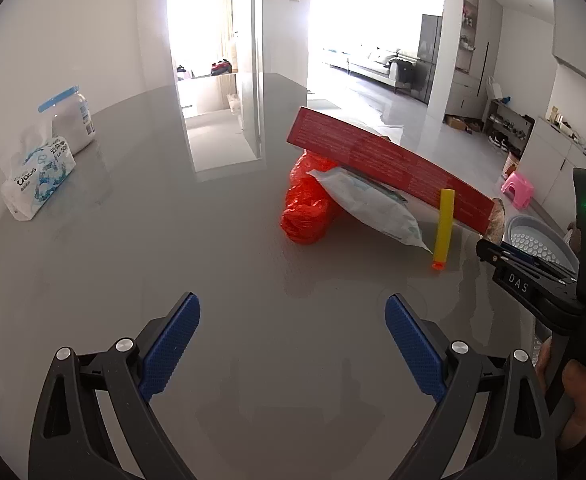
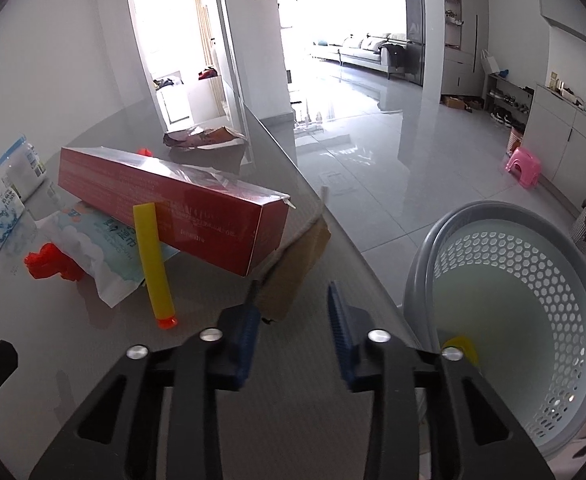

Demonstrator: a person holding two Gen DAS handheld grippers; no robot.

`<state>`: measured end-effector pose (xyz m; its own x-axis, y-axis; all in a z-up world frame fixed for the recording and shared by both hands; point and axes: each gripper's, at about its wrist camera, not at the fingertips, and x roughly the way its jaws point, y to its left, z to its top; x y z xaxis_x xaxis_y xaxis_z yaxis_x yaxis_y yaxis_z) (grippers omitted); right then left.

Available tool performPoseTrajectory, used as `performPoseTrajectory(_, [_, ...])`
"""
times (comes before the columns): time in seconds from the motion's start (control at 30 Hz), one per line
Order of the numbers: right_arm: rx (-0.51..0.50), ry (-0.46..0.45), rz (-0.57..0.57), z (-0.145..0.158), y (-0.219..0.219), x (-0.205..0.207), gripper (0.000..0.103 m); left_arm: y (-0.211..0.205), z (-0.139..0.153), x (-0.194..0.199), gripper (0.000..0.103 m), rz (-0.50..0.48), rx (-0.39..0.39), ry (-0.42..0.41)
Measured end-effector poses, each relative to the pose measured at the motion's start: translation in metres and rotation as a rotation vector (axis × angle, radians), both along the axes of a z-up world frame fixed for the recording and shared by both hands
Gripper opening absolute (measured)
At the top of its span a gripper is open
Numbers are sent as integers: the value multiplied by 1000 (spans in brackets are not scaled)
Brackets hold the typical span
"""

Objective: Collect trash
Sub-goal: 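Move both tools back over the table toward the cardboard piece, then grasp the yellow foam stick with the left tool while the right tool holds the brown cardboard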

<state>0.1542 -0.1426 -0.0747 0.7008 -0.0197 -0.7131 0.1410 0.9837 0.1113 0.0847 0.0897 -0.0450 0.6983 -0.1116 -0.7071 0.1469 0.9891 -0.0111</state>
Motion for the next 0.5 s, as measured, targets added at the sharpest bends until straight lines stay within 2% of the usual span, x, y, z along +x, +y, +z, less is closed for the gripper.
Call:
performPoseTrajectory(0.03, [6, -2, 4, 0, 0, 0, 16, -1, 0, 0, 92, -2, 0, 1])
performPoseTrajectory(0.13, [26, -6, 22, 0, -3, -3, 8, -5, 1, 1, 92, -12, 2, 2])
performPoseTrajectory(0.5, [89, -40, 32, 1, -16, -17, 5, -28, 1, 0, 92, -53, 3, 6])
